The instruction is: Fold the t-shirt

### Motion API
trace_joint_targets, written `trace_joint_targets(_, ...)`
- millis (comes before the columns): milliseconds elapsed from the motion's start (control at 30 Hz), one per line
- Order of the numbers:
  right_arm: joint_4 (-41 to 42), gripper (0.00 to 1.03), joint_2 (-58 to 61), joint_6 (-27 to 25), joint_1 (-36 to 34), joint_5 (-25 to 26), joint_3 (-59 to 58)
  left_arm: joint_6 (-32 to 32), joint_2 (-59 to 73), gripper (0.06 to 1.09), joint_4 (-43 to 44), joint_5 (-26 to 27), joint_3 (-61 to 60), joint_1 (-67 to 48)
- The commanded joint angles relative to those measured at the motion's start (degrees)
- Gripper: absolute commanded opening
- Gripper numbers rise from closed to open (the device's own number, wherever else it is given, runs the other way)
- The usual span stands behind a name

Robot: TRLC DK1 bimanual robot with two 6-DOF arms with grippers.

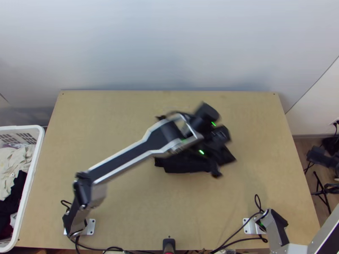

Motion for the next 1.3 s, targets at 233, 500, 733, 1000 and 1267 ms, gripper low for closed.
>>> trace_joint_targets(233, -0.1, 0.98, -3.0, 2.1, 1.0, -0.4, -2.7, -2.7, 3.5, 1.04, 2.5, -3.1, -7.5, -3.9)
trace_joint_targets(500, -1.1, 0.98, -2.7, 3.4, 7.5, -0.8, -2.4, 1.4, 2.1, 1.04, -10.2, 9.9, -6.8, -1.1)
trace_joint_targets(733, -6.1, 0.98, -2.2, 3.0, 20.2, -0.8, -3.2, 8.8, 1.6, 1.04, -18.3, 3.5, -11.2, 4.1)
trace_joint_targets(1000, -8.7, 0.98, 3.9, 2.8, 34.9, -0.9, -4.6, 13.1, -12.3, 1.04, -14.0, -11.7, -28.1, 19.5)
trace_joint_targets(1267, -8.5, 0.87, 9.3, 5.5, 49.6, -3.9, -3.9, 13.2, -24.1, 1.04, -12.6, -15.6, -40.0, 28.2)
